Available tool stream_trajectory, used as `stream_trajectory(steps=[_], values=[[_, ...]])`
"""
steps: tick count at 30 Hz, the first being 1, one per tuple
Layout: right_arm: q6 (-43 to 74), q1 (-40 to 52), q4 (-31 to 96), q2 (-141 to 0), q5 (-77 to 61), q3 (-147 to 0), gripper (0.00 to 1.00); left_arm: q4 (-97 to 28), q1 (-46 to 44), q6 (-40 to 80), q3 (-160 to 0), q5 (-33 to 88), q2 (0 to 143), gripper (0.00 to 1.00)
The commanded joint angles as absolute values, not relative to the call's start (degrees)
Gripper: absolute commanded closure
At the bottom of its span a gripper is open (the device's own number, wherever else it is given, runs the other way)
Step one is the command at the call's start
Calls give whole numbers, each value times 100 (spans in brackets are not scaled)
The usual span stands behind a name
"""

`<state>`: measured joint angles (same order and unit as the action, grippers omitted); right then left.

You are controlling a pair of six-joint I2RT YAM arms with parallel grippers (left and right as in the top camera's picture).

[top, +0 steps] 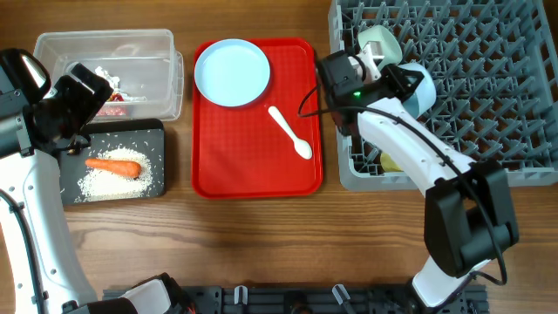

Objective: Sort waste into correct bins and load items into the dishwasher rack
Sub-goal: 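Lower the light-blue bowl into the rack and open the right gripper, then move the right gripper back over the white plate on the red tray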

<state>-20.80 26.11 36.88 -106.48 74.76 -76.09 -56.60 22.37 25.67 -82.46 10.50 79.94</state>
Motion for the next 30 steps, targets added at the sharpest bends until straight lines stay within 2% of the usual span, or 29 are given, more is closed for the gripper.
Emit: stream_trajectory(steps=[1, 4, 7, 9, 14, 16, 17, 25, 30], values=[[-2145, 2773, 3688, -10790, 7452, -7540, 66, -5645, 2274, 2596, -8252, 1037, 8027, 0], [-2228, 2834, 3688, -10790, 7452, -7540, 59, -5645, 2274, 2596, -8252, 1037, 8027, 0], [-2252, 2910, 3653, -10790, 7450, -7540, 42, -5645, 2274, 2598, -8252, 1037, 8027, 0], [-2252, 2971, 3575, -10790, 7430, -7540, 40, -5645, 2274, 2596, -8252, 1037, 8027, 0], [-2255, 3177, 3492, -10790, 7170, -7540, 25, -5645, 2274, 2596, -8252, 1037, 8027, 0], [-2248, 3249, 3312, -10790, 7063, -7540, 10, -5645, 2274, 2596, -8252, 1037, 8027, 0], [-2246, 3277, 3238, -10790, 7037, -7540, 7, -5645, 2274, 2596, -8252, 1037, 8027, 0], [-2224, 3649, 2156, -10790, 6222, -7540, 0, -5645, 2274, 2598, -8252, 1037, 8027, 0], [-1879, 4034, 1986, -10790, 4167, -7540, 0, -5645, 2274, 2596, -8252, 1037, 8027, 0]])
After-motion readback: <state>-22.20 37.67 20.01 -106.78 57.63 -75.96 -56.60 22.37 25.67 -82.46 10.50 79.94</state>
